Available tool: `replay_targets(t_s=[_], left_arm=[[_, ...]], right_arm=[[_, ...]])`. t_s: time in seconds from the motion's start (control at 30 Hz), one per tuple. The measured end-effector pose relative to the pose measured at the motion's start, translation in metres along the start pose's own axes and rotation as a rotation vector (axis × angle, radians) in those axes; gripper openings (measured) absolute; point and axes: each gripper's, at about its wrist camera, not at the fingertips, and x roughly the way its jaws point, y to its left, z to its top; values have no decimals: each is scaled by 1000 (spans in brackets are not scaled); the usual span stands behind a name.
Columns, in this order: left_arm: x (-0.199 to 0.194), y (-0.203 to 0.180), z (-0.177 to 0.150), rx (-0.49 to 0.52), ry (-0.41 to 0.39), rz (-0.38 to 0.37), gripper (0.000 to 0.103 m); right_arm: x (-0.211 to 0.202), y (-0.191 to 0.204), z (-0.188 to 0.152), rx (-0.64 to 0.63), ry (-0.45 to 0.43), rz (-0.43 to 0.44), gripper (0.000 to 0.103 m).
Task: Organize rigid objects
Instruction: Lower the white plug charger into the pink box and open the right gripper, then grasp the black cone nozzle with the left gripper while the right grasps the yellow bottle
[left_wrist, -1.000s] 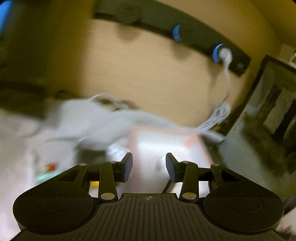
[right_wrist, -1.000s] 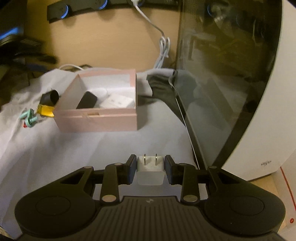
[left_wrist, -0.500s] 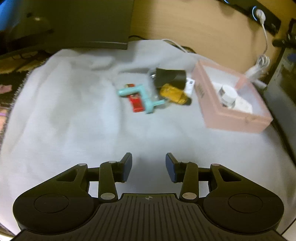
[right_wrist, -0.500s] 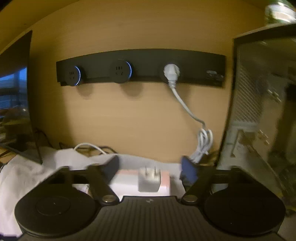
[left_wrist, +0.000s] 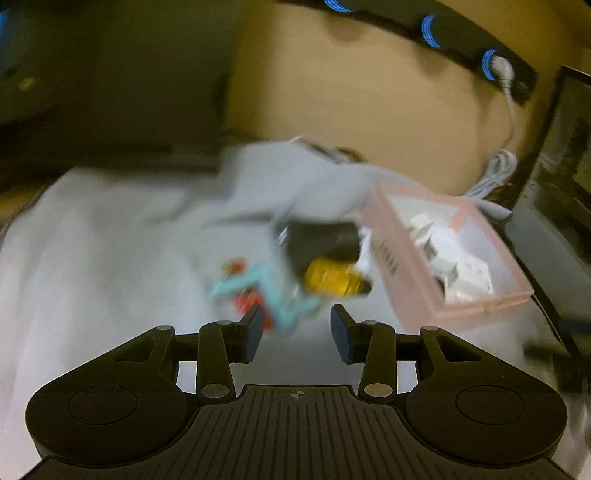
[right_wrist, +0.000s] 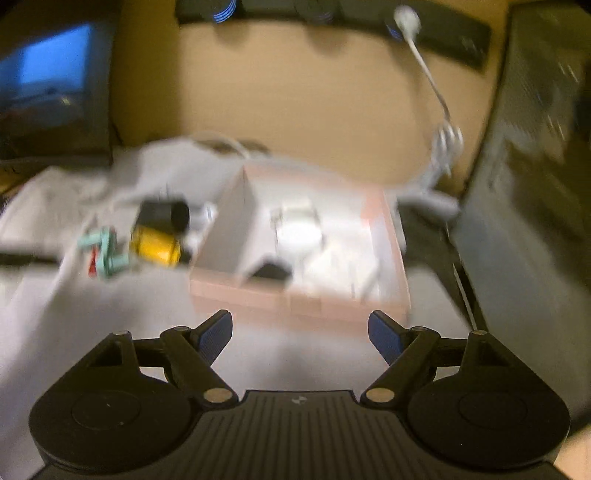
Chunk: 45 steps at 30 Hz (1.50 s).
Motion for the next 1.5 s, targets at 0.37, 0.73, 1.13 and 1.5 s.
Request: replay_targets(t_s=[0.37, 0.73, 1.13, 1.5], left_arm=[[132, 1, 87, 75, 17, -66, 43], [94, 5, 19, 122, 183, -254, 39], [13, 16, -45, 4, 196, -140, 39], [2, 2, -48, 159, 189, -92, 39]], right_arm=[[-16, -21, -48, 124, 148, -163, 81], [2, -4, -41, 105, 181, -39, 81], [38, 54, -22, 30, 105, 244, 84], [54, 77, -34, -141, 64, 231, 86]])
